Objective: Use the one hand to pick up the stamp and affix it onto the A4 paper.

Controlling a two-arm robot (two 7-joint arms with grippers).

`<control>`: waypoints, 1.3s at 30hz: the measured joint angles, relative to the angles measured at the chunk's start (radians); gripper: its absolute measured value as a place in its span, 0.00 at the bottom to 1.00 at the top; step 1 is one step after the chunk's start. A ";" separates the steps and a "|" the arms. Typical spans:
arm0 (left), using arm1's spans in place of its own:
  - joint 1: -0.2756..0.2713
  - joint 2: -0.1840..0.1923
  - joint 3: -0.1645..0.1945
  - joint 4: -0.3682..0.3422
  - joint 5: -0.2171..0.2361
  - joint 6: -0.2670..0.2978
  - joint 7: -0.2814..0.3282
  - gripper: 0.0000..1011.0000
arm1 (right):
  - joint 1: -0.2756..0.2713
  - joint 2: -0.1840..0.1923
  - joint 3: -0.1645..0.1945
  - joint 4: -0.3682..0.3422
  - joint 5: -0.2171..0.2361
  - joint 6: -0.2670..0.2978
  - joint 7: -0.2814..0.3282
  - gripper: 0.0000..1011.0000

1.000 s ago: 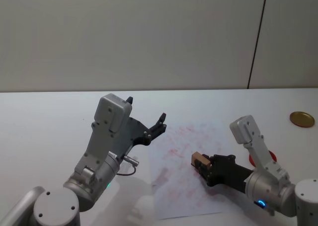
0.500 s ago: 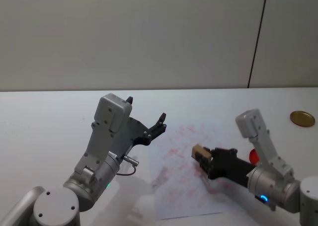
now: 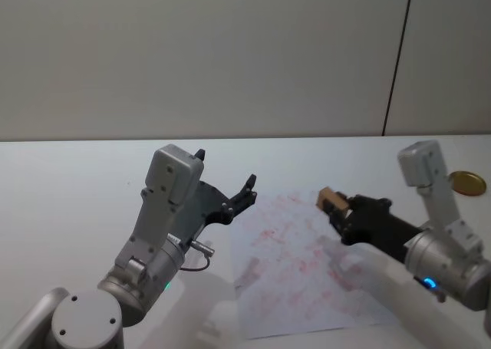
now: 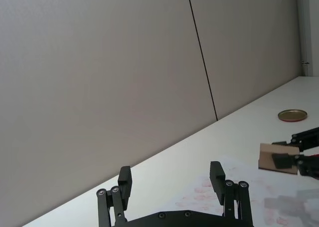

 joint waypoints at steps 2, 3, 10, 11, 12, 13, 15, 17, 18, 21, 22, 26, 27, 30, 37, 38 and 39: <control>0.000 0.000 0.000 0.000 0.000 0.000 0.000 0.98 | -0.003 0.010 0.008 -0.008 0.000 0.000 -0.010 0.22; 0.000 0.000 0.000 0.000 0.000 0.000 0.000 0.98 | -0.005 0.014 0.011 -0.010 0.000 0.000 -0.013 0.22; 0.000 0.000 0.000 0.000 0.000 0.000 0.000 0.98 | -0.020 0.043 0.034 -0.023 -0.001 0.007 -0.037 0.22; 0.000 0.000 0.000 0.000 0.000 0.000 0.000 0.98 | -0.023 0.046 0.036 -0.024 -0.001 0.008 -0.040 0.22; 0.000 0.000 0.000 0.000 0.000 0.000 0.000 0.98 | -0.027 0.053 0.041 -0.025 -0.001 0.011 -0.043 0.22; 0.000 0.000 0.000 0.000 0.000 0.000 0.000 0.98 | -0.029 0.056 0.043 -0.026 -0.001 0.012 -0.045 0.22; 0.000 0.000 0.000 0.000 0.000 0.000 0.000 0.98 | -0.037 0.064 0.048 -0.028 -0.002 0.016 -0.049 0.22; 0.000 0.000 0.000 0.000 0.000 0.000 0.000 0.98 | -0.041 0.069 0.051 -0.028 -0.001 0.019 -0.052 0.22; 0.000 0.000 0.000 0.000 0.000 0.000 0.000 0.98 | -0.043 0.071 0.052 -0.028 -0.001 0.020 -0.053 0.22; 0.000 0.000 0.000 0.000 0.000 0.000 0.000 0.98 | -0.051 0.080 0.058 -0.028 0.003 0.024 -0.059 0.22; 0.000 0.000 0.000 0.000 0.000 0.000 0.000 0.98 | -0.053 0.082 0.060 -0.027 0.003 0.025 -0.059 0.22; 0.000 0.000 0.000 0.000 0.000 0.000 0.000 0.98 | -0.060 0.090 0.066 -0.020 0.009 0.027 -0.066 0.22; 0.000 0.000 0.000 0.000 0.000 0.000 0.000 0.98 | -0.064 0.093 0.069 -0.014 0.013 0.028 -0.071 0.22; 0.000 0.000 0.000 0.000 0.000 0.000 0.000 0.98 | -0.065 0.095 0.071 -0.008 0.016 0.028 -0.076 0.22; 0.000 0.000 0.000 0.000 0.000 0.000 0.000 0.98 | -0.066 0.099 0.076 0.016 0.023 0.026 -0.085 0.22; 0.000 0.000 0.000 0.000 0.000 0.000 0.000 0.98 | -0.065 0.099 0.077 0.019 0.023 0.026 -0.085 0.22; 0.000 0.000 0.000 0.000 0.000 0.000 0.000 0.98 | -0.065 0.099 0.077 0.023 0.024 0.025 -0.087 0.22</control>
